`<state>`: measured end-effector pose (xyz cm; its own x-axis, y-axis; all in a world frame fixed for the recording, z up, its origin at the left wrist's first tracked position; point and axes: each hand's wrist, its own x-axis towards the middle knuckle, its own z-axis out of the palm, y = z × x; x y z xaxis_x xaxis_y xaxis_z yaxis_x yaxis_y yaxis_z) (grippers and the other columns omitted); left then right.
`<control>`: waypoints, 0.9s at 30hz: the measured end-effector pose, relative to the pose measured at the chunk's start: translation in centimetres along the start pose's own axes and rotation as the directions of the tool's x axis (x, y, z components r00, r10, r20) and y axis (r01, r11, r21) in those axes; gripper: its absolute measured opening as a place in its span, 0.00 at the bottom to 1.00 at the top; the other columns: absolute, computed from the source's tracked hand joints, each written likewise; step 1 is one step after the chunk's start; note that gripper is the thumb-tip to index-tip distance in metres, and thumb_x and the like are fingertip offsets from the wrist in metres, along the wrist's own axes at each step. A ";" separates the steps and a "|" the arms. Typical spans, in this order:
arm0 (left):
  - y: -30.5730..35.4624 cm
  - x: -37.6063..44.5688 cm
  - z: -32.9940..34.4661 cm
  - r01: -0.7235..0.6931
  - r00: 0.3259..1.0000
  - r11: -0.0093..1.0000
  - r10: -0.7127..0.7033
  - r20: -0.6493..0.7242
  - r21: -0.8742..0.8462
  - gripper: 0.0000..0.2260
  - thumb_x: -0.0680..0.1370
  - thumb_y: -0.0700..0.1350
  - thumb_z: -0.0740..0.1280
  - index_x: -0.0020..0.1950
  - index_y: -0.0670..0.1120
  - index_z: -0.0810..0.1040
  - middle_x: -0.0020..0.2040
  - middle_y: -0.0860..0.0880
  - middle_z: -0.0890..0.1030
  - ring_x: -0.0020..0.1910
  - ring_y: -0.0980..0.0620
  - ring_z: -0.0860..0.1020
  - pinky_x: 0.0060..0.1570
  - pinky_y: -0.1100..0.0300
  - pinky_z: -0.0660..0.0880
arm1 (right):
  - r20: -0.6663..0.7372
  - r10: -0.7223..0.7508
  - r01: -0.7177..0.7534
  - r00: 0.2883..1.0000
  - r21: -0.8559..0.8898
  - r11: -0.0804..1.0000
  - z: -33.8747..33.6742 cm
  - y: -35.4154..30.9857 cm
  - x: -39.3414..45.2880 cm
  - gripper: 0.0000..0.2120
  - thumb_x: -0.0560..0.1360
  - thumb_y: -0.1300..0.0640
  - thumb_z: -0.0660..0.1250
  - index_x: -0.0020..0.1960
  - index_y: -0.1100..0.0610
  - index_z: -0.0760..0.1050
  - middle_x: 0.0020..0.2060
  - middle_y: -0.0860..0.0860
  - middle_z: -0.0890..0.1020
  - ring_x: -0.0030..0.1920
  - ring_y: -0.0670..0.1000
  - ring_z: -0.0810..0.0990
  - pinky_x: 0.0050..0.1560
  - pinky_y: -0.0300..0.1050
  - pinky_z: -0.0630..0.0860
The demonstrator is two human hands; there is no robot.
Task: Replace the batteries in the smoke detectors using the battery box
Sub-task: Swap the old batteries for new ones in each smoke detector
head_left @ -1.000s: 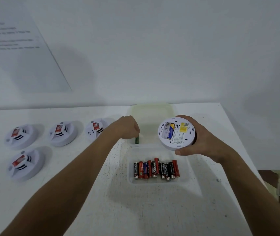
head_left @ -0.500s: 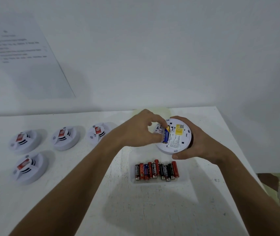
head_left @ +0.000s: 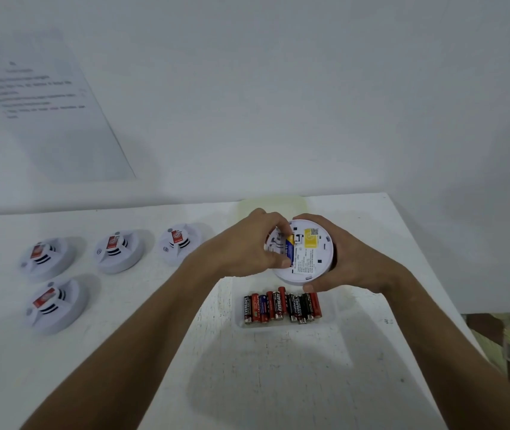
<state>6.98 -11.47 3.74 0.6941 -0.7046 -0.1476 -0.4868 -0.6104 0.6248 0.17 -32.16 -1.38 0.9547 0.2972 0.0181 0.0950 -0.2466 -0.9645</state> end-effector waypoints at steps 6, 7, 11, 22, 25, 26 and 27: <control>0.2 0.4 0.7 0.040 0.999 0.999 -0.040 0.021 0.013 0.19 0.74 0.47 0.73 0.60 0.52 0.70 0.57 0.52 0.67 0.54 0.51 0.73 0.53 0.59 0.74 | 0.009 0.021 -0.021 1.000 0.022 1.000 0.0 0.7 0.1 0.43 0.60 0.69 0.80 0.69 0.48 0.68 0.60 0.46 0.78 0.61 0.47 0.78 0.56 0.44 0.80; 0.3 0.5 0.6 0.044 0.999 0.999 -0.044 0.029 0.019 0.19 0.74 0.47 0.73 0.60 0.52 0.69 0.57 0.52 0.67 0.54 0.51 0.73 0.53 0.59 0.74 | 0.010 0.023 -0.024 1.000 0.023 0.999 0.1 0.7 0.2 0.43 0.60 0.69 0.80 0.69 0.49 0.68 0.60 0.46 0.78 0.61 0.47 0.78 0.56 0.43 0.79; 0.2 0.9 0.5 0.062 0.997 0.997 -0.063 0.034 0.039 0.19 0.74 0.47 0.73 0.58 0.52 0.67 0.59 0.50 0.69 0.53 0.50 0.74 0.52 0.57 0.74 | 0.009 0.036 -0.036 0.999 0.030 0.999 0.0 1.0 0.3 0.42 0.61 0.72 0.79 0.69 0.50 0.68 0.60 0.48 0.79 0.61 0.48 0.79 0.55 0.44 0.80; -0.3 2.5 1.8 -0.004 0.958 0.991 -0.035 -0.283 -0.137 0.08 0.75 0.48 0.71 0.45 0.50 0.72 0.41 0.53 0.78 0.37 0.55 0.74 0.36 0.63 0.70 | -0.052 0.045 -0.045 0.998 -0.003 0.999 -0.7 1.5 0.9 0.44 0.60 0.67 0.81 0.71 0.51 0.67 0.61 0.51 0.78 0.61 0.51 0.78 0.56 0.46 0.81; -1.0 2.5 0.7 0.026 0.945 0.913 -0.155 -0.287 -0.408 0.11 0.74 0.47 0.73 0.53 0.48 0.76 0.43 0.50 0.84 0.39 0.53 0.80 0.41 0.60 0.76 | -0.045 0.063 -0.064 0.997 -0.017 0.998 -1.0 1.7 0.6 0.44 0.60 0.67 0.81 0.71 0.49 0.67 0.60 0.49 0.78 0.61 0.48 0.78 0.56 0.45 0.80; -1.7 2.5 0.1 0.027 0.925 0.877 -0.203 -0.320 -0.479 0.12 0.74 0.47 0.73 0.54 0.47 0.77 0.44 0.49 0.84 0.40 0.53 0.80 0.42 0.59 0.77 | -0.051 0.072 -0.073 0.996 -0.017 0.997 -1.1 1.9 0.4 0.44 0.61 0.67 0.81 0.71 0.49 0.67 0.61 0.48 0.78 0.62 0.47 0.77 0.56 0.45 0.80; -2.6 2.7 -0.3 0.028 0.899 0.859 -0.245 -0.362 -0.512 0.12 0.73 0.47 0.74 0.54 0.46 0.79 0.45 0.48 0.85 0.41 0.53 0.81 0.43 0.59 0.77 | -0.064 0.080 -0.081 0.995 -0.014 0.997 -1.3 2.0 0.1 0.45 0.61 0.67 0.81 0.71 0.48 0.67 0.62 0.47 0.78 0.63 0.47 0.77 0.57 0.45 0.80</control>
<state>10.28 -11.61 1.98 0.9357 -0.3528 -0.0084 -0.1269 -0.3588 0.9247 0.79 -33.82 -2.99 0.9753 0.2166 -0.0426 0.0209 -0.2829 -0.9589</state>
